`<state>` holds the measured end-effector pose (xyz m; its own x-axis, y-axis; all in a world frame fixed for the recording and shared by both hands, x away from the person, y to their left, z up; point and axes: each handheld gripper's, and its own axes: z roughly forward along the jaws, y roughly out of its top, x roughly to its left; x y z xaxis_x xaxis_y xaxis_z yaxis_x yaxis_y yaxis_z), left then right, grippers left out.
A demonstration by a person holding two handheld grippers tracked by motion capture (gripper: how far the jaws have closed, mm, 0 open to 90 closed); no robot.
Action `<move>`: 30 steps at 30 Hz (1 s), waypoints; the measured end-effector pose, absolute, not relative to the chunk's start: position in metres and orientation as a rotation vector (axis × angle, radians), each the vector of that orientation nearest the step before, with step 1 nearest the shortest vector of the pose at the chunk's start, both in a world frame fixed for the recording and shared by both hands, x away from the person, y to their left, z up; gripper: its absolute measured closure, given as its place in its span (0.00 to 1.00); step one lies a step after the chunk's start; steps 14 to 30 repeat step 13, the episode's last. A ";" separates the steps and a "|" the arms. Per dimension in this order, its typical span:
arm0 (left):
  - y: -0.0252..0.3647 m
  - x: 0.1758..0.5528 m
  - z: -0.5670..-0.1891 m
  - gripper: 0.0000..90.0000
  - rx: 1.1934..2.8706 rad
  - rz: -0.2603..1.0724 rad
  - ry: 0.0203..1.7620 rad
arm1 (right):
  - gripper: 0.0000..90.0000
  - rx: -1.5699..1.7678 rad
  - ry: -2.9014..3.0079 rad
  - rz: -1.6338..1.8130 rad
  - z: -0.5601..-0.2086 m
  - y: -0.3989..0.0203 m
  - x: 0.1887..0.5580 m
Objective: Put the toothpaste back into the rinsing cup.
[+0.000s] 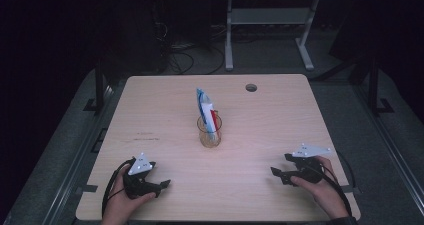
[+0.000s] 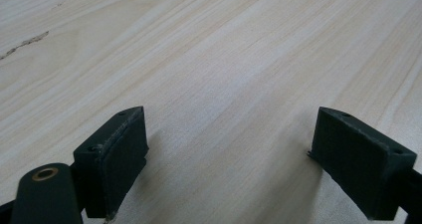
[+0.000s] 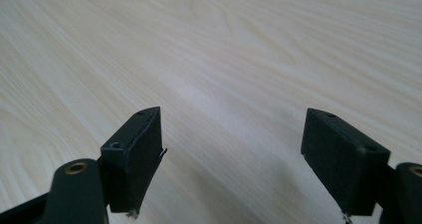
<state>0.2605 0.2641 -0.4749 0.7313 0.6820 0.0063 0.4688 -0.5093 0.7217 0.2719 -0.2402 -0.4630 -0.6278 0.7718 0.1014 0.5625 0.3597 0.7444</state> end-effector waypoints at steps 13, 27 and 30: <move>0.264 0.260 -0.475 0.15 2.203 0.377 0.864 | 0.23 1.183 2.384 1.010 -0.477 -0.244 0.262; 0.264 0.260 -0.475 0.15 2.203 0.377 0.864 | 0.23 1.183 2.384 1.010 -0.477 -0.244 0.262; 0.264 0.260 -0.475 0.15 2.203 0.377 0.864 | 0.23 1.183 2.384 1.010 -0.477 -0.244 0.262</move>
